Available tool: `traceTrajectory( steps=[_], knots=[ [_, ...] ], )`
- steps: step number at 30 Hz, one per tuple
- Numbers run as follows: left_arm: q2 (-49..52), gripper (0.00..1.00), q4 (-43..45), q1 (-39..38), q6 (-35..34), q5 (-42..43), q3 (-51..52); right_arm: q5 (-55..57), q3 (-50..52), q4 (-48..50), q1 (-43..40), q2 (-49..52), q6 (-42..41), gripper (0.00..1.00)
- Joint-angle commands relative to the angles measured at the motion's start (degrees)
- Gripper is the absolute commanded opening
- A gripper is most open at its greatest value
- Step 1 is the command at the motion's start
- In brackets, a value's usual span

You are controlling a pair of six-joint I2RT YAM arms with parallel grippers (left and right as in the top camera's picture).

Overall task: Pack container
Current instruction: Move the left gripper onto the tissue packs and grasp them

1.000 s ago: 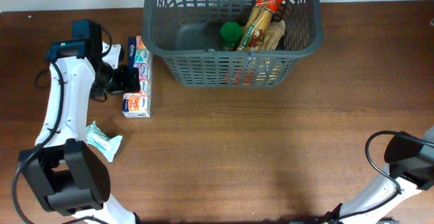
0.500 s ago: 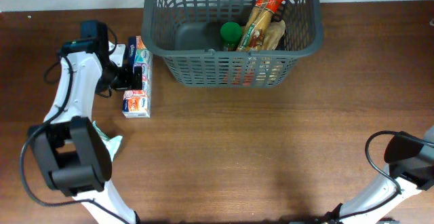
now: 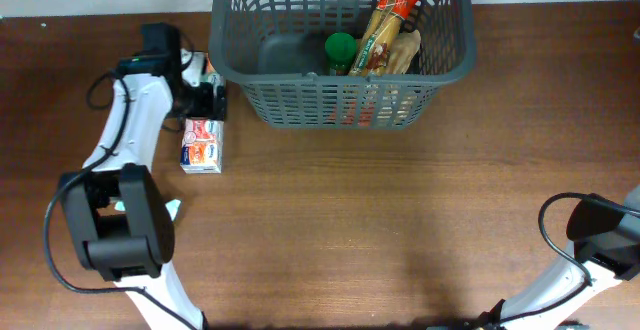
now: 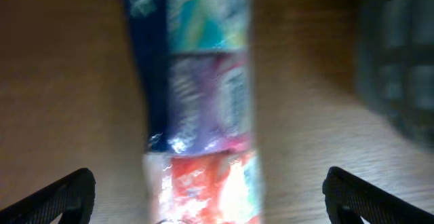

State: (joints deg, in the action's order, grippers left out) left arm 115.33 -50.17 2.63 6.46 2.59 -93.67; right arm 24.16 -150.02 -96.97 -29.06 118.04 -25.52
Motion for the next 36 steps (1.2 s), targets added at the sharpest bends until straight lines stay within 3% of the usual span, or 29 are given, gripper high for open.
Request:
traceTrajectory(
  steps=[1,34,35,36],
  knots=[
    [0.7,1.00,1.1,-1.7,0.8,-0.3,-0.6,0.9,0.1,-0.3,-0.2,0.1,-0.5,0.99],
    [10.9,1.00,0.9,-0.5,-0.6,-3.0,-0.6,0.9,0.1,-0.3,-0.2,0.1,-0.5,0.99],
    [10.9,0.96,0.7,-0.2,-0.6,-2.8,-0.6,0.9,0.1,-0.3,-0.2,0.1,-0.5,0.99],
    [10.9,0.81,0.5,0.1,-0.6,-2.8,-0.6,0.9,0.1,-0.3,-0.2,0.1,-0.5,0.99]
  ],
)
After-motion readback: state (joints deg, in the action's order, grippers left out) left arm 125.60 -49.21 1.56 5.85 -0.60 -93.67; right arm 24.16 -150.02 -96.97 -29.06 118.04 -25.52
